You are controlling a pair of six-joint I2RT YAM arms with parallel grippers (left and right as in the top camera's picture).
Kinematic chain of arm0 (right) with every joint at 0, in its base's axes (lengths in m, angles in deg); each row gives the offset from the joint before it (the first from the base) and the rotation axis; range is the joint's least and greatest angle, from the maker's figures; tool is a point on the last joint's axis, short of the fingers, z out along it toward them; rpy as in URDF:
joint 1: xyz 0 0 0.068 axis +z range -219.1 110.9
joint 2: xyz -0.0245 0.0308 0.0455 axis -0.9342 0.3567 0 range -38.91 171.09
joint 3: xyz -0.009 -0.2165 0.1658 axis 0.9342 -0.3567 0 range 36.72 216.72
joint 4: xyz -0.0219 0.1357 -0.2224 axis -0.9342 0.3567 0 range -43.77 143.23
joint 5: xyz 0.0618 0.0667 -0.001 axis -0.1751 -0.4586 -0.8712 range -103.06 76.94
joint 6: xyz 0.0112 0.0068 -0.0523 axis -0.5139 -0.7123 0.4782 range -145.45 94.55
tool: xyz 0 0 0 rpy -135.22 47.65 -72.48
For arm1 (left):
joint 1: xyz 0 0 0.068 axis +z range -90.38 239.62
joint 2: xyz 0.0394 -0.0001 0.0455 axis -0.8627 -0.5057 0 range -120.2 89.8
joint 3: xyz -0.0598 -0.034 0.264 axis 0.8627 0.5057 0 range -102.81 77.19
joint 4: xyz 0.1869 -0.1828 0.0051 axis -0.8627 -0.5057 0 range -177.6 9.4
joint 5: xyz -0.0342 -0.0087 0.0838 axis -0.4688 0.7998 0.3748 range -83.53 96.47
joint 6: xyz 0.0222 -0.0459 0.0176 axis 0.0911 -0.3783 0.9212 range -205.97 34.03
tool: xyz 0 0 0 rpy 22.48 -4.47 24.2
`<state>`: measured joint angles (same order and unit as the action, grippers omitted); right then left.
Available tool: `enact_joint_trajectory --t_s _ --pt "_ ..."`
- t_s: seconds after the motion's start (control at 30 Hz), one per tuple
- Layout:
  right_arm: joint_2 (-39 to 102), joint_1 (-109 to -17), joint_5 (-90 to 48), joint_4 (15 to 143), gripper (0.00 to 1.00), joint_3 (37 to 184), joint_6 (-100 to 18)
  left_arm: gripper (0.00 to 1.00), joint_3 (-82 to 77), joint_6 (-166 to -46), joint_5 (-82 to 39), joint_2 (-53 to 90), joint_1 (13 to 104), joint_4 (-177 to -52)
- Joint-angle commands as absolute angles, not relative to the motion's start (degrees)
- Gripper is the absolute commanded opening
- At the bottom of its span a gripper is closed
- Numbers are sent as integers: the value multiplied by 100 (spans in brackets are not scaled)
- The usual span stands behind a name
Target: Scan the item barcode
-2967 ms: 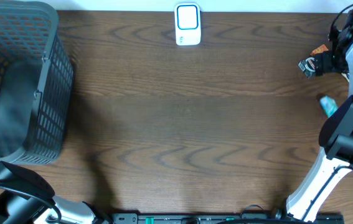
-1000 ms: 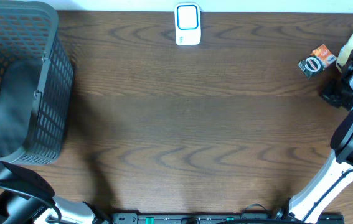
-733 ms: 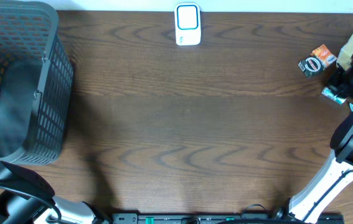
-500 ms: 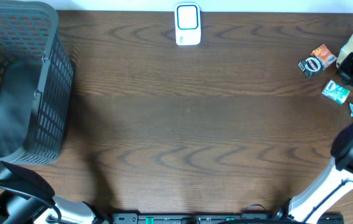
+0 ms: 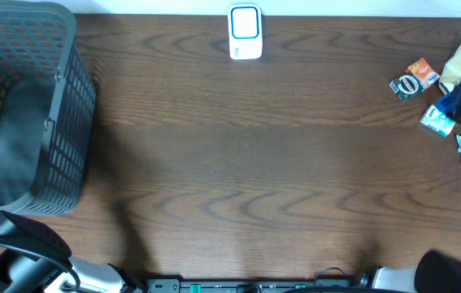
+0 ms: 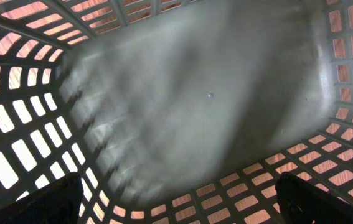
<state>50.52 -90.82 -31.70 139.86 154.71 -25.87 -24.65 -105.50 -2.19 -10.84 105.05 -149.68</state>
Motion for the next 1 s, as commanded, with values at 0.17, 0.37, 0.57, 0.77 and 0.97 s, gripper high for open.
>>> enact_joint_trajectory --t_s 0.17,0.37,0.57,0.77,0.97 --pt "3415 -8354 -3334 14016 99 14105 -2284 98 -2455 -10576 -200 -1115 10520 -14996" --pt "2785 -8291 -3340 14355 99 13034 -2286 98 -2455 -10576 -202 -1115 10520 -14996" --pt "2547 -8293 -3511 14353 99 12186 -3062 98 -2455 -10576 -200 -1115 10520 -14996" --pt "2593 -8293 -3441 14353 99 11839 -3226 98 -2455 -10576 -200 -1115 10520 -14996" --pt "2591 -8293 -3237 14169 99 11797 -3226 98 -2455 -10576 -202 -1115 10520 -14996"
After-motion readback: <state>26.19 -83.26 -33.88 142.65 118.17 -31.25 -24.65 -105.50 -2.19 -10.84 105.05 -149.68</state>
